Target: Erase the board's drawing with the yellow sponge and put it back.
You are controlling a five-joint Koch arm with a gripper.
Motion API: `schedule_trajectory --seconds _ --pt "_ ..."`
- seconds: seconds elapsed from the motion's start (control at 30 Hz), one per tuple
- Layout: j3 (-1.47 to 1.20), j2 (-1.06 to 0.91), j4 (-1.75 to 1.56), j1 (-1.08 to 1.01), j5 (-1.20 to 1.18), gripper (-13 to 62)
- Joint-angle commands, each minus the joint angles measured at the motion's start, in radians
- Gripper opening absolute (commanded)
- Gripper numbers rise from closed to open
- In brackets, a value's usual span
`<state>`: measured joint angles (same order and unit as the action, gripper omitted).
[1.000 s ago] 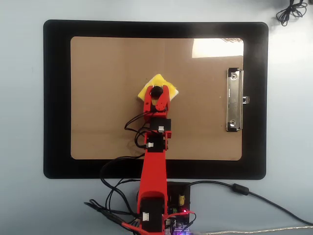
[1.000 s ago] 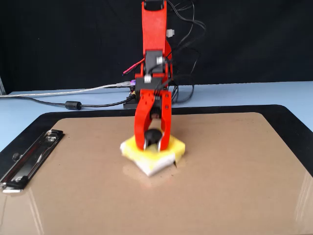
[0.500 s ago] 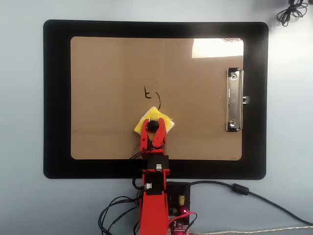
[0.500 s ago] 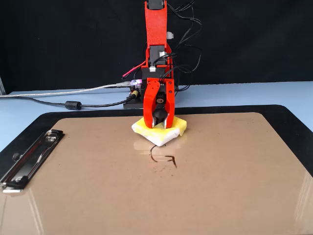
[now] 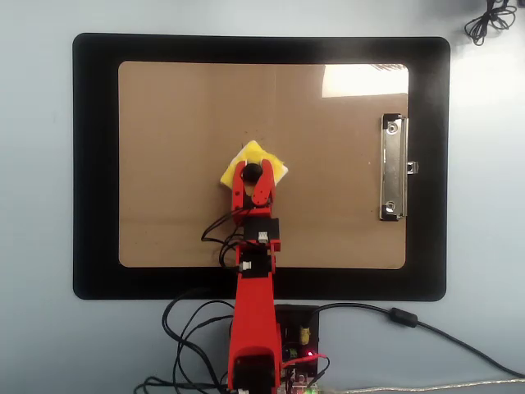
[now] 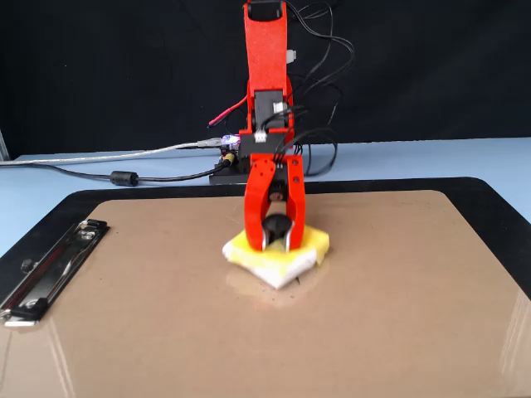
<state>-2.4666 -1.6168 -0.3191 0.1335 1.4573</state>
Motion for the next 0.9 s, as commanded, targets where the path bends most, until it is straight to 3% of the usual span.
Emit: schedule_trajectory --seconds 0.0,0.1,0.17,0.4,0.53,0.63,0.87 --pt "-0.112 -0.187 -0.005 0.023 0.025 -8.2" --pt "-0.241 -0.356 -0.005 0.048 0.031 -8.2" --pt "-0.244 -0.348 -0.005 0.055 0.034 -8.2" --pt "0.160 0.135 -0.035 0.089 0.064 -8.2" --pt "0.284 0.264 -0.041 0.078 0.064 -8.2" --pt "0.138 0.144 -0.043 0.064 0.064 -8.2" --pt "-0.304 -0.353 -0.035 0.017 0.061 -8.2"
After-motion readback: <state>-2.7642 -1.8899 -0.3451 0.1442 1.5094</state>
